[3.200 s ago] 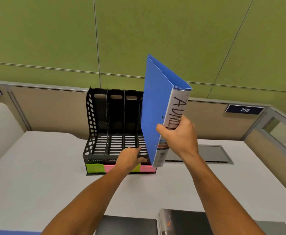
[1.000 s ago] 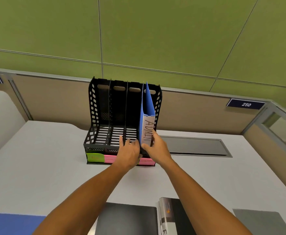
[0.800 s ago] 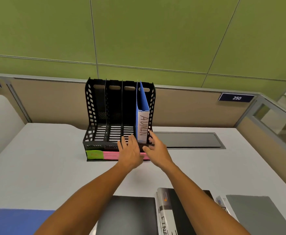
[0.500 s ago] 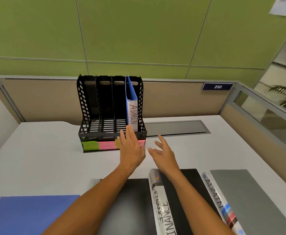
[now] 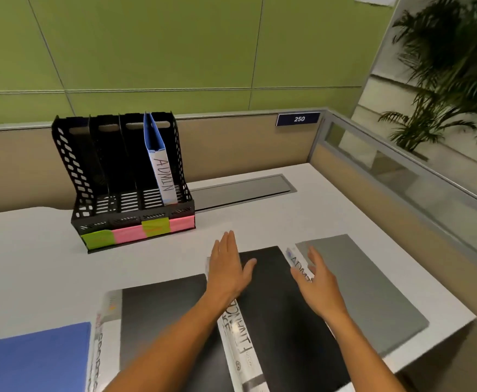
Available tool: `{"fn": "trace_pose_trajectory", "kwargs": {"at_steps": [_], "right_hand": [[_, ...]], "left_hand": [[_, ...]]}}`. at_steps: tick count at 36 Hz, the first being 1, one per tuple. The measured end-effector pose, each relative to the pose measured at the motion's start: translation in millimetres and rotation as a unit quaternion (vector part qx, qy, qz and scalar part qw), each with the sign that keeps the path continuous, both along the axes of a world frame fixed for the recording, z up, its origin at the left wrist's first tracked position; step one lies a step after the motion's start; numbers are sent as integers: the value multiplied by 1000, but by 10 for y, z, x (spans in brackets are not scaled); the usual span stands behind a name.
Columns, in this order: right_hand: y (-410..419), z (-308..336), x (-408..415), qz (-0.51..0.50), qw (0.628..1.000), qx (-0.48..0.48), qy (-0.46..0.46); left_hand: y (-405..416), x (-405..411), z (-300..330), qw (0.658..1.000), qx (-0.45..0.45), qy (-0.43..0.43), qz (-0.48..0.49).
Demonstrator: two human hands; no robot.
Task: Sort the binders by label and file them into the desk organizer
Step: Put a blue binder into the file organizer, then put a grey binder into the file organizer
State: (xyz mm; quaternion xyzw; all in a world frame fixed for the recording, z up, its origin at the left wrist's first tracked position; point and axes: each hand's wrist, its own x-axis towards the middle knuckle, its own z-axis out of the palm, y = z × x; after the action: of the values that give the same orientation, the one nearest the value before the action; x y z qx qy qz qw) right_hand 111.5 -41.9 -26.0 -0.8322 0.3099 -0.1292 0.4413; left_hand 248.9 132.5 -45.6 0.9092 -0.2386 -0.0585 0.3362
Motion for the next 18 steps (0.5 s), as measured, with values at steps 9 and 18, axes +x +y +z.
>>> {"fn": "trace_pose_trajectory", "kwargs": {"at_steps": [9,18], "right_hand": [[-699,-240,-686,-62,998,18,15],[-1418,-439,-1114,-102,993,38,51]], "left_hand": [[-691,-619,-158,994,-5,69,-87],[-1360,-1155,-276,978,70,15,-196]]}}
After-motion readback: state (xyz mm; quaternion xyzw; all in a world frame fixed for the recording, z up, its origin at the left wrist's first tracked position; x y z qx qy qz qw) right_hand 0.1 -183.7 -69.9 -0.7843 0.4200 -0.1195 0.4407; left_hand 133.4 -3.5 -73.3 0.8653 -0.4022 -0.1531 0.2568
